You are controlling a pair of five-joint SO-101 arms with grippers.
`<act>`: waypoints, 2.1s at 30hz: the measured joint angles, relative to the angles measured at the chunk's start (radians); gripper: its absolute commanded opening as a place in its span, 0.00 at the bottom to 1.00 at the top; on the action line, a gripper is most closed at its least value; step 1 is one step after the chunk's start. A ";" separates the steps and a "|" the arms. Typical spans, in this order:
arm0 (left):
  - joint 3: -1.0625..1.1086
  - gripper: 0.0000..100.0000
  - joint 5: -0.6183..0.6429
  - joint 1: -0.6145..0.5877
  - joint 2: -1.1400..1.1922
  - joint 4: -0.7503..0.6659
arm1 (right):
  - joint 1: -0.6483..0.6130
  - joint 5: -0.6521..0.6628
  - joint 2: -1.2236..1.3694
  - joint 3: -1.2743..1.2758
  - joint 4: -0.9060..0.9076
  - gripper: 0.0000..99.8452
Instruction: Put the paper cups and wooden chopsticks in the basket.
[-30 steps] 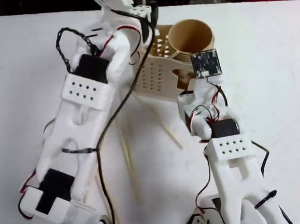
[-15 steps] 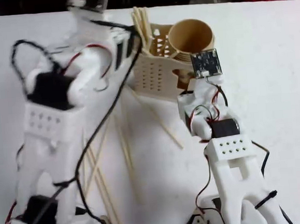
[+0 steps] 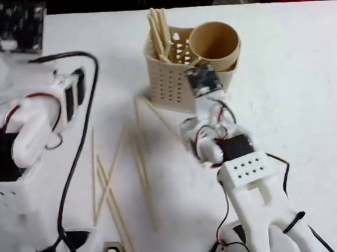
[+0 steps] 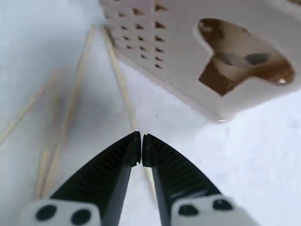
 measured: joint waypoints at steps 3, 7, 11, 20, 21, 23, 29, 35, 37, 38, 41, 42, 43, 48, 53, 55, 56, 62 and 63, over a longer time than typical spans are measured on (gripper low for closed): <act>0.166 0.16 -0.003 -0.078 -0.083 -0.020 | -0.095 0.021 0.000 -0.015 0.043 0.02; 0.417 0.17 -0.003 -0.141 -0.219 -0.101 | -0.212 0.031 0.002 -0.018 0.054 0.07; 0.667 0.17 -0.003 -0.201 -0.347 -0.218 | -0.313 0.031 0.083 -0.064 0.081 0.16; 1.172 0.17 -0.046 -0.374 -0.453 -0.479 | -0.474 0.031 0.439 -0.275 0.135 0.17; 1.221 0.17 -0.046 -0.391 -0.453 -0.508 | -0.491 0.031 0.473 -0.296 0.135 0.17; 1.321 0.17 -0.049 -0.428 -0.453 -0.572 | -0.508 0.018 0.548 -0.339 0.135 0.17; 1.499 0.17 -0.052 -0.488 -0.453 -0.718 | -0.508 -0.077 0.764 -0.462 0.135 0.17; 1.527 0.17 -0.063 -0.491 -0.457 -0.735 | -0.459 -0.083 0.861 -0.529 0.135 0.17; 1.527 0.17 -0.091 -0.491 -0.459 -0.735 | -0.439 -0.083 0.868 -0.534 0.135 0.17; 1.527 0.17 -0.100 -0.491 -0.459 -0.735 | -0.436 -0.083 0.873 -0.534 0.135 0.17; 1.527 0.17 -0.110 -0.491 -0.459 -0.735 | -0.436 -0.083 0.890 -0.534 0.135 0.17; 1.527 0.17 -0.110 -0.491 -0.459 -0.735 | -0.433 -0.083 0.896 -0.534 0.135 0.17; 1.527 0.16 -0.110 -0.491 -0.459 -0.735 | -0.428 -0.083 0.904 -0.534 0.135 0.17; 1.527 0.16 -0.110 -0.491 -0.459 -0.735 | -0.428 -0.083 0.953 -0.552 0.135 0.16; 1.527 0.16 -0.110 -0.491 -0.459 -0.735 | -0.425 -0.081 0.984 -0.578 0.146 0.08; 1.527 0.16 -0.110 -0.491 -0.459 -0.735 | -0.419 -0.066 0.999 -0.601 0.166 0.01; 1.527 0.16 -0.110 -0.491 -0.459 -0.735 | -0.416 -0.061 1.008 -0.614 0.173 0.02; 1.527 0.16 -0.110 -0.491 -0.459 -0.735 | -0.413 -0.055 1.062 -0.690 0.244 0.02; 1.527 0.16 -0.110 -0.491 -0.459 -0.735 | -0.413 -0.055 1.063 -0.694 0.249 0.02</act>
